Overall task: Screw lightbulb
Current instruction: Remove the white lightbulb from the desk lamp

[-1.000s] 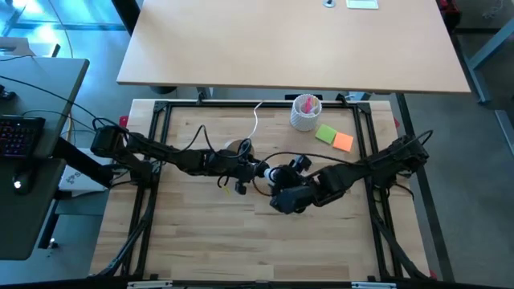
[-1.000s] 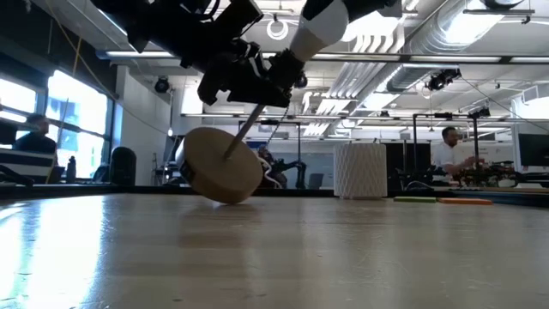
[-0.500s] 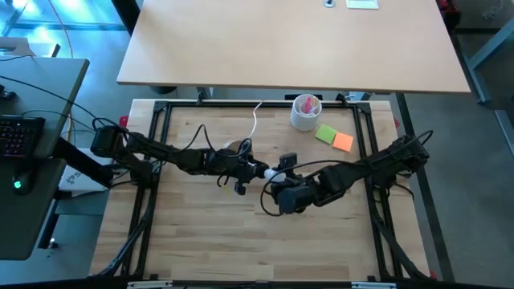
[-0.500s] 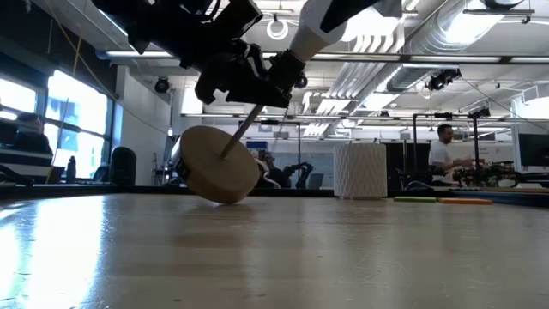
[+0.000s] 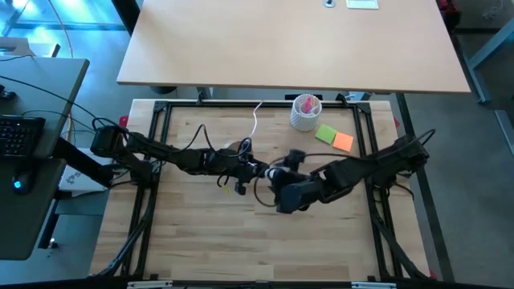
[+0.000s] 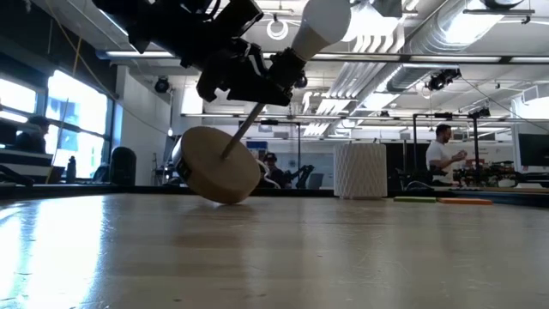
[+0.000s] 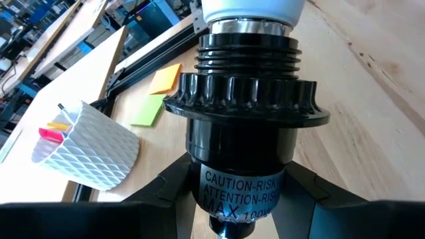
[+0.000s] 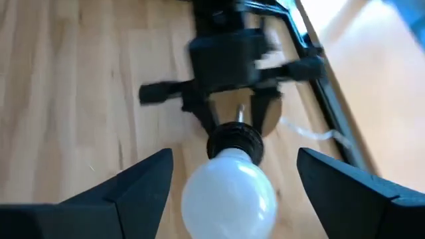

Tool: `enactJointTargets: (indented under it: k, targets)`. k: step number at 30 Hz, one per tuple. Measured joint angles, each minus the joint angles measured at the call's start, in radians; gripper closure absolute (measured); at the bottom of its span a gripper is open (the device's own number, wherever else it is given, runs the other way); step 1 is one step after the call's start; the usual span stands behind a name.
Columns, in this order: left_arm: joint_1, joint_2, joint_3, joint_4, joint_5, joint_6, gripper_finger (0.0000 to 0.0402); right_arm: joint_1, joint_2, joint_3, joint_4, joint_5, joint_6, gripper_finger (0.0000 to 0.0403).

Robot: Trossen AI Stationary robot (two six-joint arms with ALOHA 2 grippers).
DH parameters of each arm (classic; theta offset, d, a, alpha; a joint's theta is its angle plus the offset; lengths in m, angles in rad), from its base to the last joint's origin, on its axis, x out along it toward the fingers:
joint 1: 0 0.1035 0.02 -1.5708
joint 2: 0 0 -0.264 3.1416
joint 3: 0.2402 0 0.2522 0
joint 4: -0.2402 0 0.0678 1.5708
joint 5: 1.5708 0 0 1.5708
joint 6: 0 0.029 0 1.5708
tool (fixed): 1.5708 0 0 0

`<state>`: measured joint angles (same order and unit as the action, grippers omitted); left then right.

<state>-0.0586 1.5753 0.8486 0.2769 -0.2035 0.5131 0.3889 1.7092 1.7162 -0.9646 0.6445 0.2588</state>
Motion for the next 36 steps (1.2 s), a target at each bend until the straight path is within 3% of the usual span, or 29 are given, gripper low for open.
enactJointTargets:
  k: [2, 5, 10, 12, 17, 22, 28, 36]
  targets:
    - [0.0, 0.0, 0.0, 0.0, 0.0, 0.0, 0.0265, 0.011, -0.002, 0.029, -0.06, 0.004, 0.1, 0.0082]
    - [0.0, 0.0, 0.0, 0.0, -0.001, 0.002, 0.0265, 0.057, -0.001, 0.037, -0.111, 0.1, 0.187, 0.0082]
    - [0.0, 0.0, 0.0, -0.001, -0.013, 0.002, 0.0265, 0.124, -0.004, 0.022, -0.242, 0.235, 0.535, 0.0082]
    - [0.0, 0.0, 0.0, -0.001, -0.013, 0.001, 0.0265, 0.152, -0.006, -0.021, -0.247, 0.277, 0.643, 0.0082]
    - [0.006, 0.0, 0.0, 0.005, -0.015, 0.003, 0.0265, 0.175, -0.017, -0.146, -0.149, 0.265, 0.907, 0.0082]
    - [0.013, 0.004, 0.0, 0.009, -0.014, -0.003, 0.0265, 0.15, -0.013, -0.253, 0.095, 0.272, 0.888, 0.0082]
    - [0.014, 0.004, 0.0, 0.009, -0.014, -0.004, 0.0265, 0.101, -0.019, -0.256, 0.105, 0.29, 0.839, 0.0082]
    - [0.013, 0.004, 0.0, 0.007, -0.006, -0.003, 0.0265, 0.035, -0.039, -0.226, 0.118, 0.15, 0.68, 0.0085]
